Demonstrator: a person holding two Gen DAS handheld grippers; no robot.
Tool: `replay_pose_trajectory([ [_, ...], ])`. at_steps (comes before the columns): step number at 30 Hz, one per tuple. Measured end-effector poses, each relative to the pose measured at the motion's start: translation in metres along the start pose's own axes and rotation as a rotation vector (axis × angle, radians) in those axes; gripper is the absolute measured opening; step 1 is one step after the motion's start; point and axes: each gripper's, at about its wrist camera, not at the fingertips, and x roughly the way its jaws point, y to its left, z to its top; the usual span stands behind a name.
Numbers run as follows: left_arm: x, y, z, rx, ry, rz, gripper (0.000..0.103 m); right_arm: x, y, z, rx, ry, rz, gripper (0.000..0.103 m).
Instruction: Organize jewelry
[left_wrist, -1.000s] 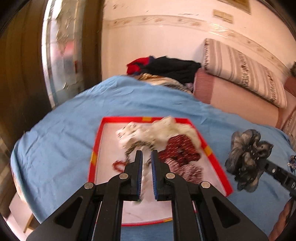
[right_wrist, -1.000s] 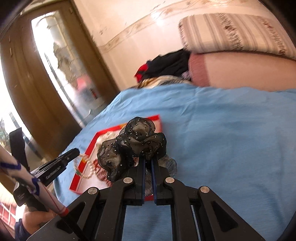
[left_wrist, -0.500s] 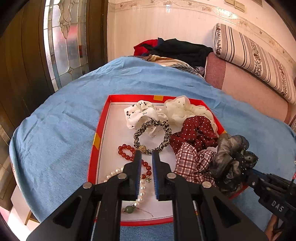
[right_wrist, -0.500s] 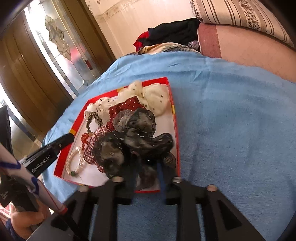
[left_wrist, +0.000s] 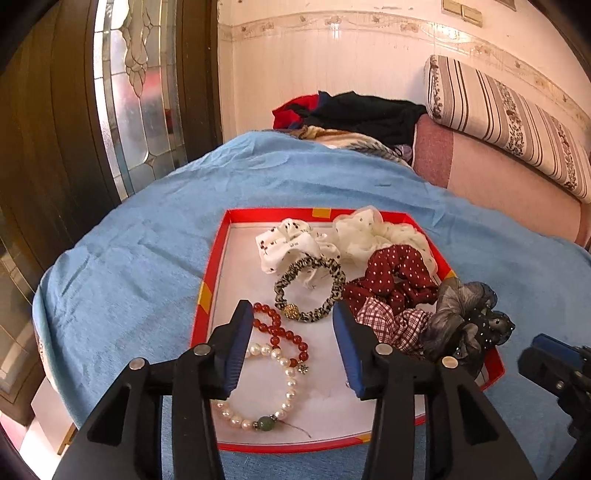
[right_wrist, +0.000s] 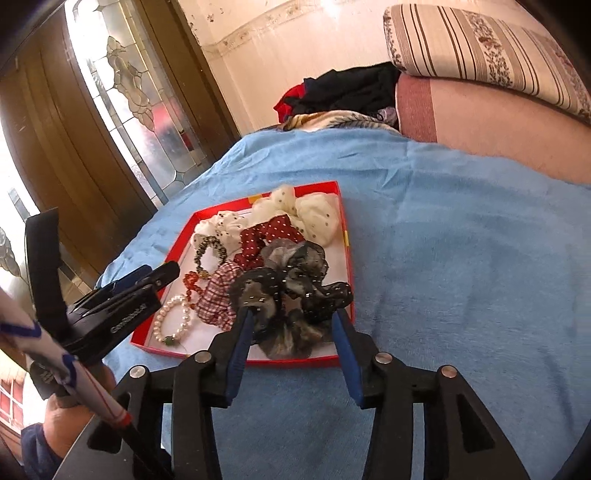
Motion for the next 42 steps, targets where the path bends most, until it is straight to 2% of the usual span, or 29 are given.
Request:
replay_pose_trajectory([
  [7, -0.016, -0.002, -0.001, 0.007, -0.055, 0.018, 0.056, -0.023, 0.014, -0.002, -0.033, -0.011, -0.032, 0.059],
  [13, -0.051, -0.008, -0.011, 0.002, -0.107, 0.008, 0.07, -0.057, 0.02, -0.01, -0.048, -0.033, -0.06, 0.068],
  [16, -0.082, -0.011, -0.018, -0.005, -0.144, -0.021, 0.079, -0.079, 0.02, -0.018, -0.058, -0.053, -0.099, 0.07],
  [18, -0.108, -0.014, -0.022, 0.0, -0.172, -0.036, 0.089, -0.093, 0.022, -0.024, -0.072, -0.065, -0.128, 0.072],
  [23, -0.171, -0.018, -0.027, 0.026, -0.215, -0.076, 0.103, -0.134, 0.033, -0.041, -0.105, -0.107, -0.177, 0.079],
  [27, -0.227, -0.023, -0.028, 0.049, -0.256, -0.029, 0.103, -0.163, 0.043, -0.054, -0.111, -0.148, -0.2, 0.081],
  [31, -0.267, -0.021, -0.037, 0.051, -0.274, -0.027, 0.103, -0.194, 0.058, -0.071, -0.143, -0.203, -0.221, 0.087],
  [33, -0.277, -0.023, -0.041, 0.058, -0.257, -0.006, 0.103, -0.205, 0.067, -0.078, -0.18, -0.232, -0.254, 0.09],
  [37, -0.292, -0.034, -0.055, 0.112, -0.213, 0.084, 0.103, -0.217, 0.077, -0.09, -0.229, -0.24, -0.255, 0.09],
  [42, -0.308, -0.038, -0.072, 0.101, -0.286, 0.099, 0.103, -0.227, 0.086, -0.099, -0.292, -0.263, -0.297, 0.09],
])
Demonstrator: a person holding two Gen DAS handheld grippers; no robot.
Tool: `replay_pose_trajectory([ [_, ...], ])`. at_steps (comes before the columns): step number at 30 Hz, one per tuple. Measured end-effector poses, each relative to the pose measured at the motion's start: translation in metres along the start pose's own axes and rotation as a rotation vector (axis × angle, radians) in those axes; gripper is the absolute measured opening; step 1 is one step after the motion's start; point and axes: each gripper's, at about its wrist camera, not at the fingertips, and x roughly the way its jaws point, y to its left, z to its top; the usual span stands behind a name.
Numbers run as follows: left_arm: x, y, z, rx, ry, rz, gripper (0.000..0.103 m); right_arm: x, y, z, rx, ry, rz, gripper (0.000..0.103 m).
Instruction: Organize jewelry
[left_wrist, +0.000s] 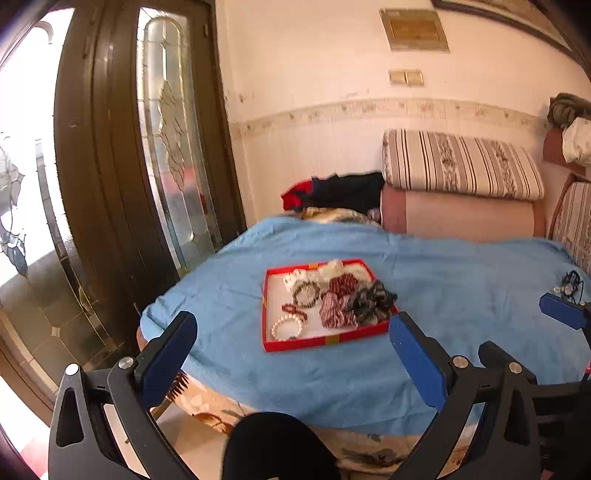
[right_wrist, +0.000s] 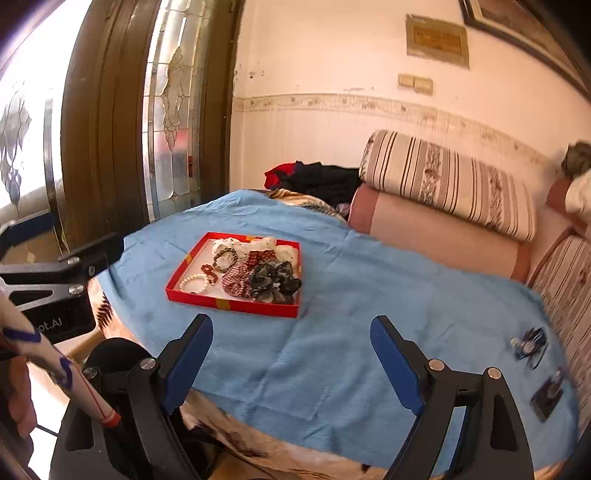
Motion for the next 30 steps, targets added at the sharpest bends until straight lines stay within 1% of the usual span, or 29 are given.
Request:
replay_pose_trajectory([
  [2, 0.002, 0.003, -0.001, -0.027, 0.001, 0.016, 0.103, -0.003, 0.001, 0.0, -0.014, -0.012, -0.025, 0.091],
  [4, 0.011, 0.008, -0.003, -0.049, 0.023, 0.013, 0.103, -0.002, 0.002, -0.001, -0.027, -0.015, -0.047, 0.092],
  [6, 0.028, 0.011, -0.008, -0.06, 0.078, 0.036, 0.103, 0.005, 0.004, -0.002, -0.038, -0.001, -0.053, 0.092],
  [7, 0.034, 0.01, -0.009, -0.055, 0.092, 0.048, 0.103, 0.009, 0.005, -0.003, -0.044, 0.009, -0.053, 0.093],
  [8, 0.042, 0.011, -0.011, -0.051, 0.112, 0.073, 0.103, 0.013, 0.006, -0.004, -0.047, 0.021, -0.051, 0.092],
  [10, 0.055, 0.012, -0.013, -0.034, 0.138, 0.145, 0.103, 0.024, 0.009, -0.006, -0.051, 0.048, -0.04, 0.092],
  [12, 0.063, 0.015, -0.016, -0.031, 0.142, 0.163, 0.103, 0.03, 0.01, -0.008, -0.059, 0.064, -0.039, 0.092],
  [14, 0.071, 0.017, -0.02, -0.042, 0.161, 0.163, 0.103, 0.038, 0.011, -0.013, -0.066, 0.083, -0.038, 0.092],
  [19, 0.096, 0.014, -0.032, -0.027, 0.246, 0.13, 0.103, 0.061, 0.013, -0.023, -0.079, 0.16, -0.03, 0.092],
  [23, 0.107, 0.013, -0.035, -0.026, 0.271, 0.114, 0.103, 0.07, 0.012, -0.024, -0.081, 0.17, -0.035, 0.092],
  [27, 0.115, 0.012, -0.037, -0.02, 0.278, 0.103, 0.103, 0.082, 0.012, -0.03, -0.07, 0.204, -0.028, 0.092],
  [30, 0.123, 0.011, -0.039, -0.015, 0.304, 0.091, 0.103, 0.09, 0.013, -0.033, -0.073, 0.224, -0.024, 0.092],
])
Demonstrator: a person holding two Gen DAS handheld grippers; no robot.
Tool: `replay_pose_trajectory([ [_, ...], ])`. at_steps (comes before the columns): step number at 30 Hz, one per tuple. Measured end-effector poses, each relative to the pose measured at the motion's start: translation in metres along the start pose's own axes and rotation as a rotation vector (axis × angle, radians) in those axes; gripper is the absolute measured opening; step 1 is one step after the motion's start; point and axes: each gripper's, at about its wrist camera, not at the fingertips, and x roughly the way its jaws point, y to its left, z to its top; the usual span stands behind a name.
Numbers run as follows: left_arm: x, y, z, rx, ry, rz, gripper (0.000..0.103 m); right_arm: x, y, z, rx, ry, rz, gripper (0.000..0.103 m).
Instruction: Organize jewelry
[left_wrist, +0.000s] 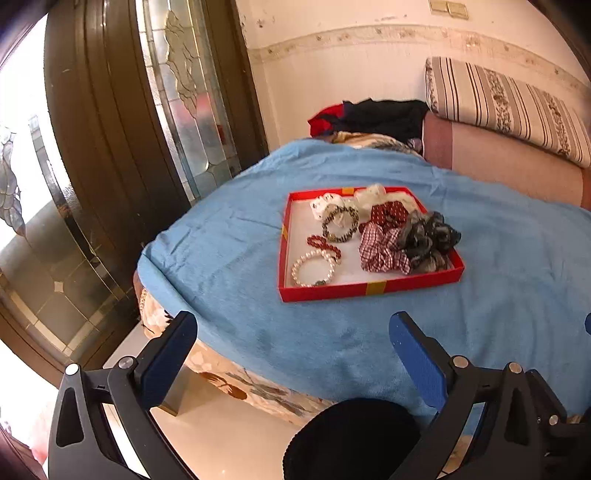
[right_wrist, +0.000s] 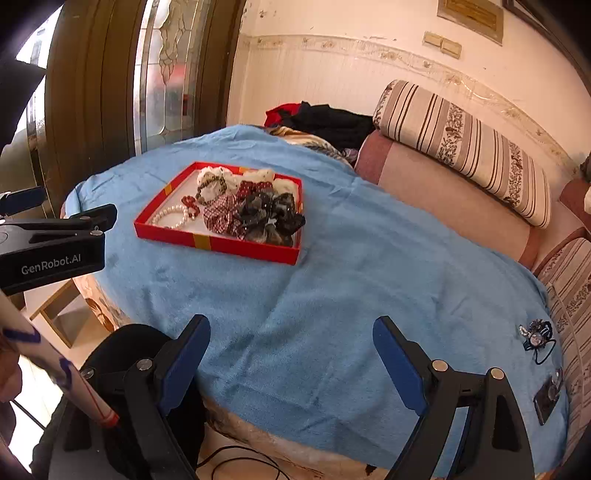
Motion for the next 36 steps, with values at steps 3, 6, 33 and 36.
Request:
replay_pose_trajectory([
  [3, 0.007, -0.001, -0.001, -0.001, 0.022, 0.0, 0.103, 0.005, -0.001, -0.001, 0.001, 0.008, 0.002, 0.092],
  [6, 0.013, -0.002, -0.002, 0.003, 0.037, 0.003, 0.103, 0.011, -0.002, -0.003, 0.007, 0.025, 0.007, 0.092],
  [33, 0.031, -0.002, -0.003, 0.012, 0.086, 0.017, 0.103, 0.03, -0.001, -0.01, 0.02, 0.082, 0.02, 0.093],
  [36, 0.032, -0.001, -0.003, 0.012, 0.086, 0.017, 0.103, 0.032, -0.001, -0.012, 0.023, 0.092, 0.022, 0.092],
])
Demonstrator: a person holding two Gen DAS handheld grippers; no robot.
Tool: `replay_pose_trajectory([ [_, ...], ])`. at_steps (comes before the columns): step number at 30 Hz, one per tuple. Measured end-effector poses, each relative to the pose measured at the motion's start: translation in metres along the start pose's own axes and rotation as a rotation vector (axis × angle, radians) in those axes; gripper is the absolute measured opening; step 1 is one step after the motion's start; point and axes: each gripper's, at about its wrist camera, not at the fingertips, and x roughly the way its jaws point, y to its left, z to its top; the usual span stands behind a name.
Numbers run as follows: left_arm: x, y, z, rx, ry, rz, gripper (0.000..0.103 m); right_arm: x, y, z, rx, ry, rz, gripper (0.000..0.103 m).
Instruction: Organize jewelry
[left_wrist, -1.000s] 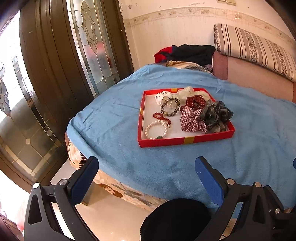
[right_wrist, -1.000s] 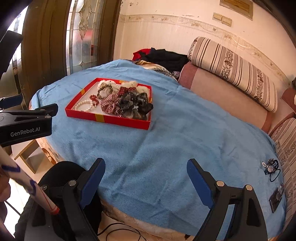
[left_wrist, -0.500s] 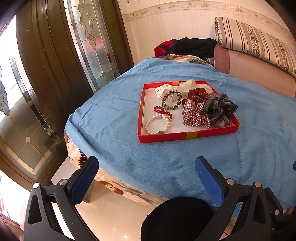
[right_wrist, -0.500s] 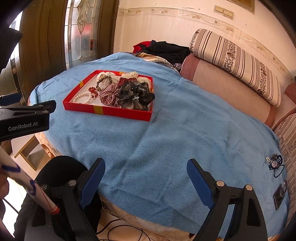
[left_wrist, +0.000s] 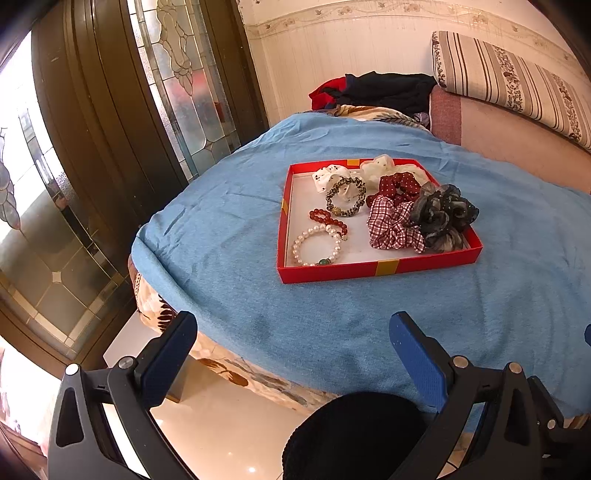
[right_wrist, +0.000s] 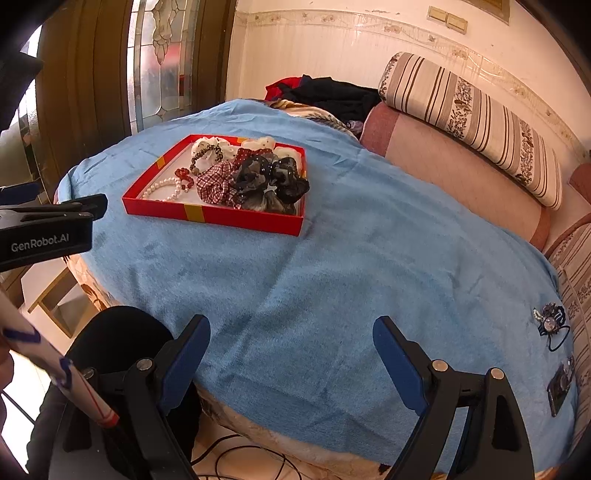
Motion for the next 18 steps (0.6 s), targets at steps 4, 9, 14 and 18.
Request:
replay_pose_trajectory([
  [4, 0.0005, 0.0002, -0.0008, -0.003, 0.001, 0.0, 0.103, 0.0025, -0.0013, -0.0016, 0.006, 0.007, 0.002, 0.092],
  [9, 0.0011, 0.0012, -0.0007, -0.006, 0.006, -0.002, 0.103, 0.0039, -0.0018, -0.0015, 0.006, 0.007, 0.001, 0.092],
  [14, 0.0019, 0.001, -0.0001, -0.004, 0.008, 0.001, 0.103, 0.005, -0.0028, -0.0019, 0.011, 0.012, 0.004, 0.092],
  [18, 0.0018, 0.0008, 0.0, -0.003, 0.006, 0.003, 0.103, 0.0045, -0.0041, -0.0021, 0.013, 0.009, 0.004, 0.092],
])
